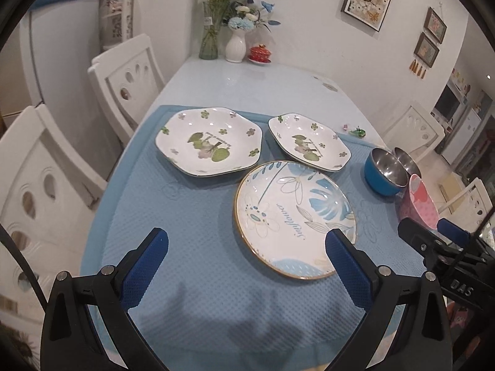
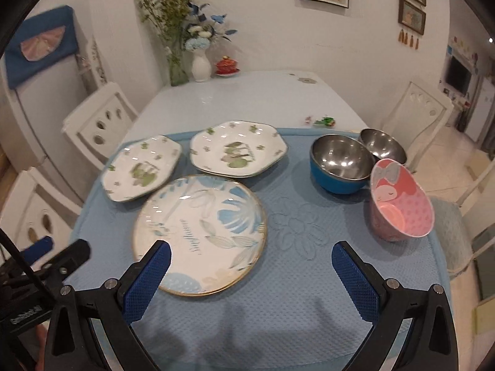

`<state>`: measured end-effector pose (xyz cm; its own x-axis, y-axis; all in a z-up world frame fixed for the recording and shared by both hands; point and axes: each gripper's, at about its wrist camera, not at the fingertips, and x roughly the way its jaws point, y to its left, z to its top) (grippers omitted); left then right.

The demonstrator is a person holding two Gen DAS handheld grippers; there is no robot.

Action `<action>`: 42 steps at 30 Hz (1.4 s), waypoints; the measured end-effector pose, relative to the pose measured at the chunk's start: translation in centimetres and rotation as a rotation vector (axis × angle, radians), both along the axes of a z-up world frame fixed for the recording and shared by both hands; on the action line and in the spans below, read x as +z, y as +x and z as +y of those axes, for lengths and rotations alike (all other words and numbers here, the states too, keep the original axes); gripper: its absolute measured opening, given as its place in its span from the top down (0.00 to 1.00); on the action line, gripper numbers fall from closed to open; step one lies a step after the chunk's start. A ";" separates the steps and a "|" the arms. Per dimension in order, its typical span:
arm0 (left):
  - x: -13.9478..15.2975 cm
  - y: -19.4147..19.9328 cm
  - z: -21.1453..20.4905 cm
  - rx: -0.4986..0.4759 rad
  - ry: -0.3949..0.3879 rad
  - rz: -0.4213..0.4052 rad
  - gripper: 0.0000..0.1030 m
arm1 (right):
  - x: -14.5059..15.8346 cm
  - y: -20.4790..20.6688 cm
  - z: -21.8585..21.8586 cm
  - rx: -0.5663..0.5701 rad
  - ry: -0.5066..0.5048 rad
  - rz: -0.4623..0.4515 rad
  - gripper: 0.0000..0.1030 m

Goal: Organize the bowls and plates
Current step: 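Move the right tool toward the round blue-leaf plate, then grasp the rim of the round blue-leaf plate with the right tool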

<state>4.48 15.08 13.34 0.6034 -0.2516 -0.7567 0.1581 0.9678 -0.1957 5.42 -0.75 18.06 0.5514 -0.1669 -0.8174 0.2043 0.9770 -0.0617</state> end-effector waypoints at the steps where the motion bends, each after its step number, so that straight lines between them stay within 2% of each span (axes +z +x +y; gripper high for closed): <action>1: -0.3 0.4 -0.1 -0.008 -0.001 0.006 0.02 | -0.5 0.7 -0.2 -0.010 -0.036 0.026 0.00; 8: -2.3 3.1 -0.4 -0.050 0.003 0.052 0.02 | -3.8 3.5 -2.0 -0.016 0.004 0.125 0.00; 14: -3.6 5.0 -0.7 -0.067 0.027 0.073 0.02 | -5.4 5.2 -2.4 -0.002 -0.011 0.159 0.00; 22: -4.5 6.8 -1.2 -0.084 0.015 0.107 0.02 | -7.0 6.4 -3.2 -0.010 0.014 0.191 0.00; 29: -5.8 7.8 -1.9 -0.105 0.005 0.138 0.04 | -8.8 7.8 -4.0 -0.020 0.079 0.224 0.01; 32: -6.8 8.5 -2.1 -0.112 -0.012 0.169 0.08 | -9.8 8.6 -4.1 -0.014 0.105 0.249 0.12; 33: -7.1 8.7 -2.1 -0.112 -0.016 0.177 0.13 | -10.1 8.9 -4.1 -0.013 0.114 0.255 0.16; 37: -8.2 9.4 -2.0 -0.110 -0.031 0.208 0.22 | -11.3 9.7 -4.4 -0.015 0.146 0.276 0.26; 39: -8.8 9.7 -1.8 -0.111 -0.043 0.221 0.32 | -11.8 10.0 -4.6 -0.011 0.152 0.280 0.35; 42: -9.6 10.1 -1.6 -0.114 -0.065 0.247 0.40 | -12.7 10.6 -5.1 -0.009 0.176 0.294 0.44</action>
<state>14.60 13.49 3.77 0.3676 -0.3605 -0.8573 0.2051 0.9305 -0.3034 16.01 -5.83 5.41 0.2866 -0.0125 -0.9580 0.2112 0.9761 0.0504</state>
